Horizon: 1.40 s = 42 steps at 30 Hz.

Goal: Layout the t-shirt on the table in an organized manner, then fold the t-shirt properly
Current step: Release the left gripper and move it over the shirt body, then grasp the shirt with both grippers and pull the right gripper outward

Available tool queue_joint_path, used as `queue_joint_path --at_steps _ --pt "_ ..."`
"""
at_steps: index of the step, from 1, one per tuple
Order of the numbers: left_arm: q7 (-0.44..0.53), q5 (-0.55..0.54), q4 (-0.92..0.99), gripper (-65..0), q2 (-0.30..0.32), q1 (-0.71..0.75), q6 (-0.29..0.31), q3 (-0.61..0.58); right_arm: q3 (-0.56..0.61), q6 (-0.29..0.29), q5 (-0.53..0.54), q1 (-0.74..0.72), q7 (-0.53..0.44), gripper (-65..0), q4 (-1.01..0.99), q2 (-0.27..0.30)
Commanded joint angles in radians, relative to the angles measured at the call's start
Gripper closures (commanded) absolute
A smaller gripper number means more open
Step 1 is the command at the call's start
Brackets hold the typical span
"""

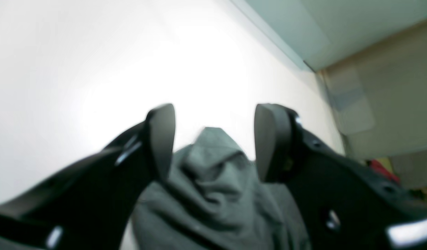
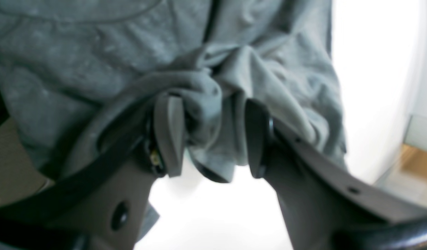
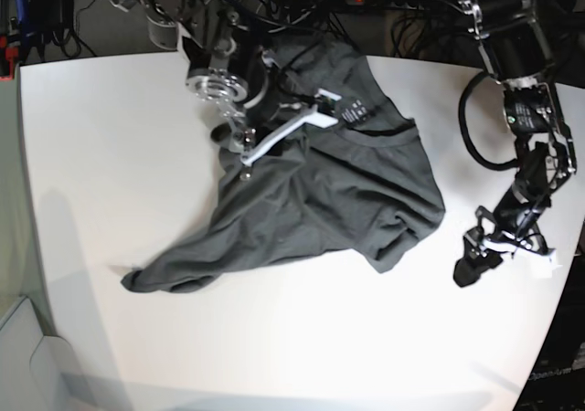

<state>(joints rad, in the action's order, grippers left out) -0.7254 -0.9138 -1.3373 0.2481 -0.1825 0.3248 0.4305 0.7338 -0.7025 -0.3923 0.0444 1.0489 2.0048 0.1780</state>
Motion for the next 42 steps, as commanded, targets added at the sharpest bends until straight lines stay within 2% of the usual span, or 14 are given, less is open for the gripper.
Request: queue_joint_path --at_steps 1,4,9,15,18,22,25,32,42 --pt "0.016 -0.040 -0.029 -35.2 0.006 -0.028 0.010 -0.023 -0.004 0.004 -0.010 -0.016 -0.006 -28.8 0.017 0.007" --pt "0.017 -0.041 -0.051 -35.2 -0.030 -0.028 0.012 -0.095 -0.024 0.004 -0.010 -0.015 -0.011 -28.8 0.015 0.010" --pt "0.025 -0.017 -0.034 -35.2 -0.103 -0.045 0.010 -0.229 -0.156 0.004 -0.010 -0.011 -0.014 -28.7 0.014 -0.018" --pt "0.026 0.209 0.052 -35.2 -0.174 -0.047 0.010 -0.267 -0.303 0.004 -0.004 0.018 -0.014 -29.0 0.011 -0.016" --pt "0.033 0.276 0.121 -35.2 -0.175 -0.048 0.010 -0.267 -0.329 0.004 -0.004 0.056 -0.015 -29.0 0.011 -0.015" --pt "0.108 0.290 0.175 -35.2 -0.165 -0.048 0.010 -0.269 -0.322 0.004 -0.004 0.096 -0.017 -29.0 0.011 0.004" --pt "0.129 0.290 0.219 -35.2 -0.155 -0.048 0.010 -0.269 -0.323 0.004 -0.003 0.125 -0.042 -29.0 0.007 0.007" --pt "0.132 0.290 0.252 -35.2 -0.138 -0.051 0.010 -0.269 -0.348 0.004 -0.006 0.174 -0.155 -29.0 -0.063 0.013" --pt "0.132 0.290 0.252 -35.2 -0.117 -0.051 0.010 -0.269 -0.418 0.004 -0.004 0.133 -0.200 -28.9 -0.134 0.012"
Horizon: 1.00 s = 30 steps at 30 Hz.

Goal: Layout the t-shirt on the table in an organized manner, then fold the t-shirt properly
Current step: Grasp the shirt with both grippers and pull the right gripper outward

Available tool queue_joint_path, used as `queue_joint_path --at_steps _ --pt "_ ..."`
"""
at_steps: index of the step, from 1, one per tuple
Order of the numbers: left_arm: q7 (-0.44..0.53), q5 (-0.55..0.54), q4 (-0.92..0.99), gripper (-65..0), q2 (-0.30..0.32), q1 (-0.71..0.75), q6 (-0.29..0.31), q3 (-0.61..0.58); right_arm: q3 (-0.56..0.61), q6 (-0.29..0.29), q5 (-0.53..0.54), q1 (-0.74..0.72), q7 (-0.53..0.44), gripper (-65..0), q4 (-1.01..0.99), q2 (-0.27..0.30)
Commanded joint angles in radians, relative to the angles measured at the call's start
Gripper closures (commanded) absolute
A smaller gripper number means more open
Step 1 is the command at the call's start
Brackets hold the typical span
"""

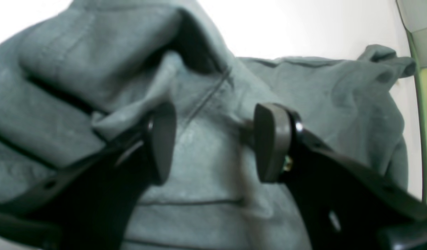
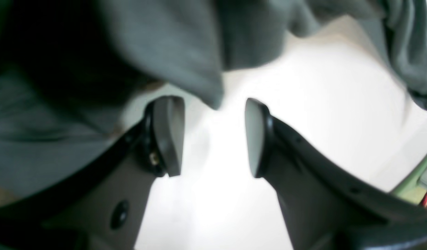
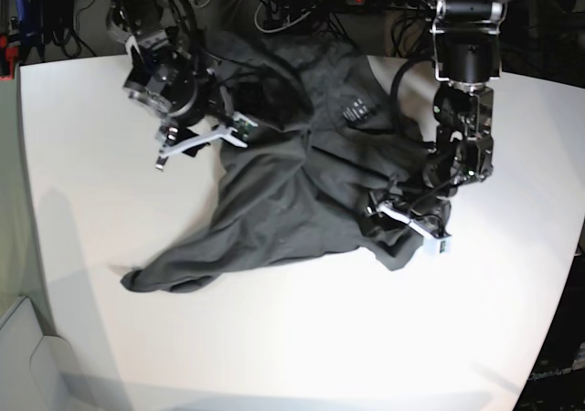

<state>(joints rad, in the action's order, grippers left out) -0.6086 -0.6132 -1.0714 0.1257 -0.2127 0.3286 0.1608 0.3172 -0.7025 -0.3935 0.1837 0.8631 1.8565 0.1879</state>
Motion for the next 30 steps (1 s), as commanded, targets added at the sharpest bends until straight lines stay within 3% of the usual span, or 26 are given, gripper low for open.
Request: queue_joint_path --at_steps 1,14,23,26,30 --pt "0.016 -0.010 -0.014 -35.2 0.007 -0.021 0.007 0.001 -0.003 0.004 -0.002 -0.013 -0.014 -28.9 0.013 -0.006" --pt "0.016 -0.010 -0.013 -35.2 0.007 -0.021 0.007 0.001 0.000 0.004 -0.002 -0.017 -0.046 -28.8 -0.004 -0.054" --pt "0.016 -0.009 -0.011 -35.2 0.009 -0.020 0.007 0.001 -0.008 0.004 -0.002 -0.068 -0.083 -28.1 -0.134 -0.067" --pt "0.016 -0.009 -0.011 -35.2 0.021 -0.018 0.007 0.001 -0.008 0.004 -0.003 -0.076 -0.083 -22.3 -0.136 -0.067" --pt "0.016 -0.009 -0.011 -35.2 0.025 -0.018 0.007 0.001 -0.006 0.004 -0.008 -0.105 -0.078 -7.1 -0.148 -0.067"
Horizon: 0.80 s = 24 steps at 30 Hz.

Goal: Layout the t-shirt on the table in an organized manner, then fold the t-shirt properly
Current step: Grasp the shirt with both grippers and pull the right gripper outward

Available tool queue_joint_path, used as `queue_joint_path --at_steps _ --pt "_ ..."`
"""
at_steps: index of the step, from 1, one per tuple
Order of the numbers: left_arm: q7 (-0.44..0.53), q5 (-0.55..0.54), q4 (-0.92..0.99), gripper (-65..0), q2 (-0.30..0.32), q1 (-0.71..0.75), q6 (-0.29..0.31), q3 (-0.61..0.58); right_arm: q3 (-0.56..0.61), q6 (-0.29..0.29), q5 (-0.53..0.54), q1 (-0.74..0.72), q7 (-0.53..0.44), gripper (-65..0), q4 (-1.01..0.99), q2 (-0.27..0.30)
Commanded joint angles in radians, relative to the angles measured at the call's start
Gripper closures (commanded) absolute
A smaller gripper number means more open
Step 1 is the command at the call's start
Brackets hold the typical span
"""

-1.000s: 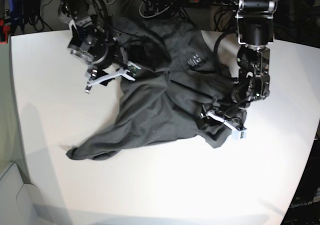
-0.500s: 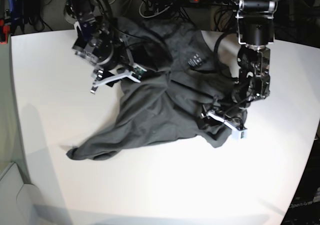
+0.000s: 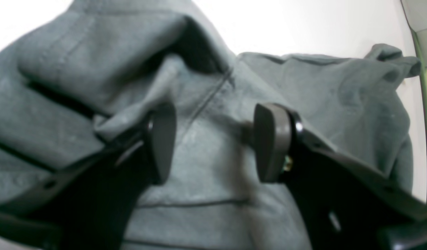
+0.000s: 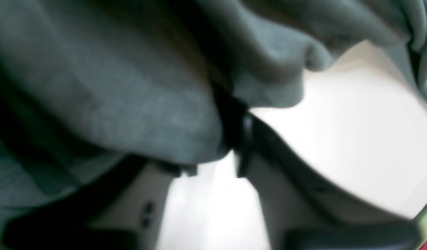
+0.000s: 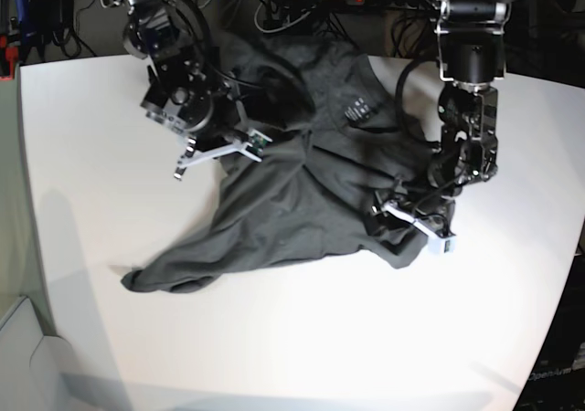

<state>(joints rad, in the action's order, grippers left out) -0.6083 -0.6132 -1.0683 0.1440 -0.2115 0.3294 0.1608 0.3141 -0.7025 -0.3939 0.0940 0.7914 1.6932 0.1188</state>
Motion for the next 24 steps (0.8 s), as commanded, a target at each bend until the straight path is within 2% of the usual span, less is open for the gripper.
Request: queue_joint_path --at_steps 1,2,9,14,19,24 --pt "0.015 -0.009 -0.014 -35.2 0.016 -0.018 0.006 0.001 -0.003 0.004 -0.009 -0.020 -0.005 -2.7 0.006 0.002" --pt "0.015 -0.009 -0.014 -35.2 0.021 -0.018 0.006 0.001 -0.007 0.004 -0.009 -0.021 -0.005 0.0 -0.003 0.003" --pt "0.017 -0.009 0.073 -35.2 0.052 -0.021 0.009 0.001 -0.135 0.004 -0.010 -0.044 -0.010 0.0 0.014 0.008" --pt "0.072 -0.009 0.098 -35.2 0.059 -0.021 0.010 0.000 -0.237 0.004 -0.010 -0.079 -0.005 0.0 0.074 0.037" --pt "0.078 -0.009 0.104 -35.2 0.059 -0.021 0.010 0.000 -0.318 0.004 -0.010 -0.118 -0.003 0.0 0.155 0.072" --pt "0.083 -0.009 0.104 -35.2 0.059 -0.022 0.007 0.000 -0.444 0.004 -0.012 -0.168 -0.003 0.0 0.213 0.074"
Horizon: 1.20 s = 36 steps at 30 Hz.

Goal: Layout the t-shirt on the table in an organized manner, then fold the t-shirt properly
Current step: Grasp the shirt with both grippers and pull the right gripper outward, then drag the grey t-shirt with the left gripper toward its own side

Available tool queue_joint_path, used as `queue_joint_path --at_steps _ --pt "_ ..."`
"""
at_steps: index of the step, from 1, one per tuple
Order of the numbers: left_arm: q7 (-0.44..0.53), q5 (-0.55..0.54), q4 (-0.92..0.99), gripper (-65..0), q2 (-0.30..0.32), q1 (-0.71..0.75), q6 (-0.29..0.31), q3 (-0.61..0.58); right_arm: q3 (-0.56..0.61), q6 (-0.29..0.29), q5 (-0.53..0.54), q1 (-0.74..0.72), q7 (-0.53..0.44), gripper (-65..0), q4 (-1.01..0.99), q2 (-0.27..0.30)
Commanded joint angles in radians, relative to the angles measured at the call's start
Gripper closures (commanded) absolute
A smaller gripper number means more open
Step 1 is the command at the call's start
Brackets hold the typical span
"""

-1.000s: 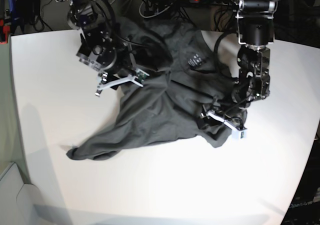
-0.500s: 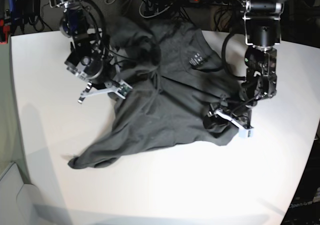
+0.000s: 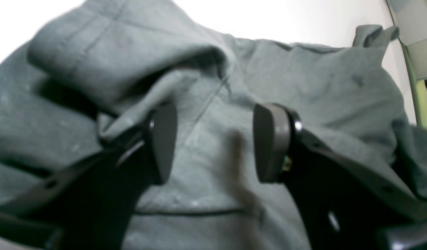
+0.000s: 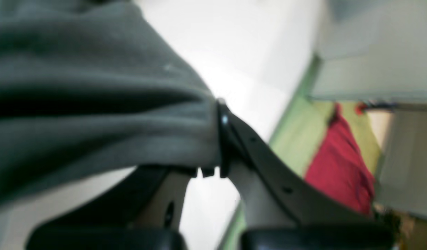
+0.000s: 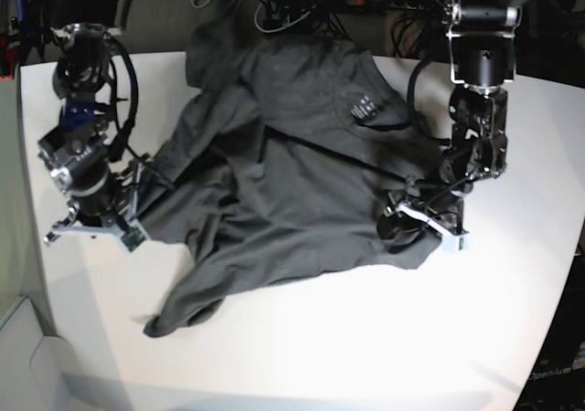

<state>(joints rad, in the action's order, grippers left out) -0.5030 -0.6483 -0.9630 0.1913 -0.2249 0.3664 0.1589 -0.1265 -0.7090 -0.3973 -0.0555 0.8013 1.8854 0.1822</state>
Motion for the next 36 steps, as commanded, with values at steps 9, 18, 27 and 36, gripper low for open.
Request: queue_joint_path --at_steps 9,18,27,36 --pt "-0.021 0.026 -0.001 -35.2 0.032 -0.009 -0.031 0.003 -0.195 0.011 -0.009 -0.085 -0.013 0.0 0.019 0.001" --pt "-0.021 0.026 -0.001 -35.2 0.033 -0.009 -0.031 0.003 -0.229 0.011 -0.004 -0.039 -0.020 0.0 -0.007 -0.019" --pt "-0.024 0.022 -0.004 -35.2 0.084 -0.035 -0.031 0.003 -0.072 0.011 -0.005 0.052 -0.021 -0.1 -0.157 0.052" --pt "-0.030 0.014 -0.012 -35.2 0.161 -0.133 -0.031 0.005 -0.075 0.011 -0.007 0.044 -0.015 -0.1 -0.149 0.052"
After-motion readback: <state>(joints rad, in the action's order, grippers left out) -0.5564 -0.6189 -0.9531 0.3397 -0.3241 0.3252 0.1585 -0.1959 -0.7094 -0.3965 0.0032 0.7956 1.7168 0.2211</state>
